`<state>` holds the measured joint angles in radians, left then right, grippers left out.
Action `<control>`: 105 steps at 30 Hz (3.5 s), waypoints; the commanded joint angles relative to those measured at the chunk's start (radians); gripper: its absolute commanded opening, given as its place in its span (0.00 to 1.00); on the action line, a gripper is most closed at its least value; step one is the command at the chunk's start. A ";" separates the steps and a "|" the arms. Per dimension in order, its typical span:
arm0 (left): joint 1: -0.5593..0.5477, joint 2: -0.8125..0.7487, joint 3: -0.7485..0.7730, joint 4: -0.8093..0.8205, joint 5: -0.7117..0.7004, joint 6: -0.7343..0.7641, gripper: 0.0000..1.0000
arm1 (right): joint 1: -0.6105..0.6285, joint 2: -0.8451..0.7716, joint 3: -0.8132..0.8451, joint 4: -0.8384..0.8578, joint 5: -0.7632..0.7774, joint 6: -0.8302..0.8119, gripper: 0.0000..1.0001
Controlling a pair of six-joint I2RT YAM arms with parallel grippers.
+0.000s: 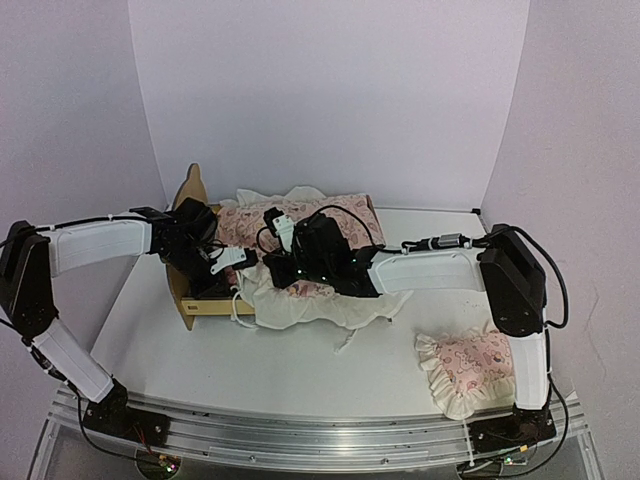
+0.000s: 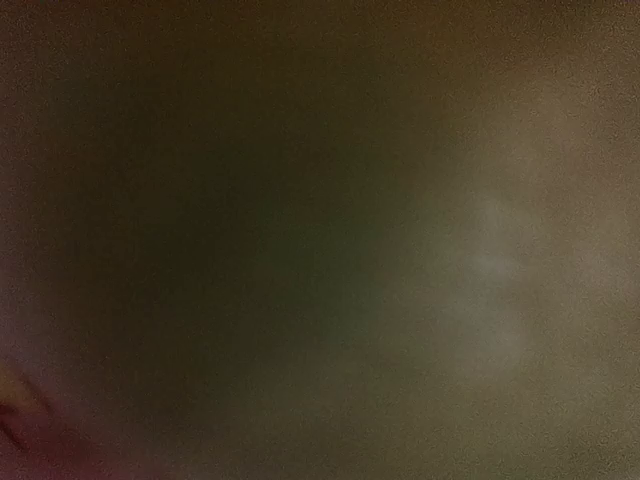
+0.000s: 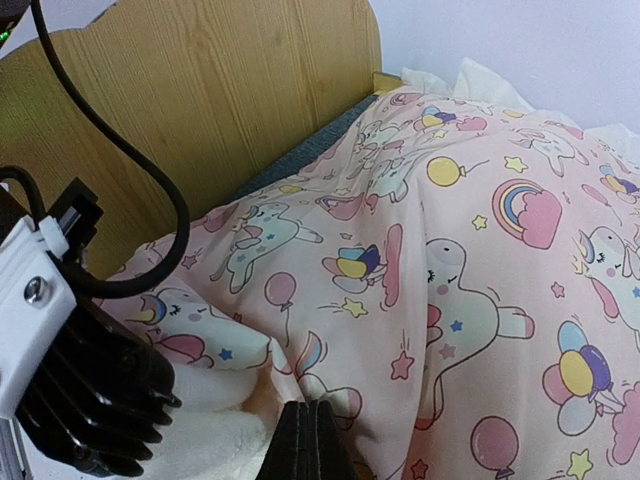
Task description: Set up the pet bed
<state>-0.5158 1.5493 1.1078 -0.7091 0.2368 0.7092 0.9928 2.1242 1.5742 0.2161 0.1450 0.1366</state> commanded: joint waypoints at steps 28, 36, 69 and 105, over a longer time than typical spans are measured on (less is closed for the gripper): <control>0.015 -0.291 0.002 -0.374 0.183 0.234 0.48 | 0.037 -0.063 0.100 -0.287 -0.191 -0.017 0.40; 0.013 -0.269 0.046 -0.232 0.139 0.148 0.49 | 0.040 -0.160 0.030 -0.306 -0.198 0.000 0.44; 0.127 -0.131 -0.021 -0.180 -0.111 0.298 0.24 | -0.180 -0.419 -0.298 -0.577 0.149 0.270 0.45; -0.070 0.067 -0.036 -0.073 -0.103 0.116 0.46 | 0.086 -0.453 -0.376 -0.377 -0.137 0.049 0.44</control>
<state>-0.5900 1.6093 1.1010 -0.7997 0.1278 0.8544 1.0615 1.6412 1.2031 -0.2348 0.0580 0.1976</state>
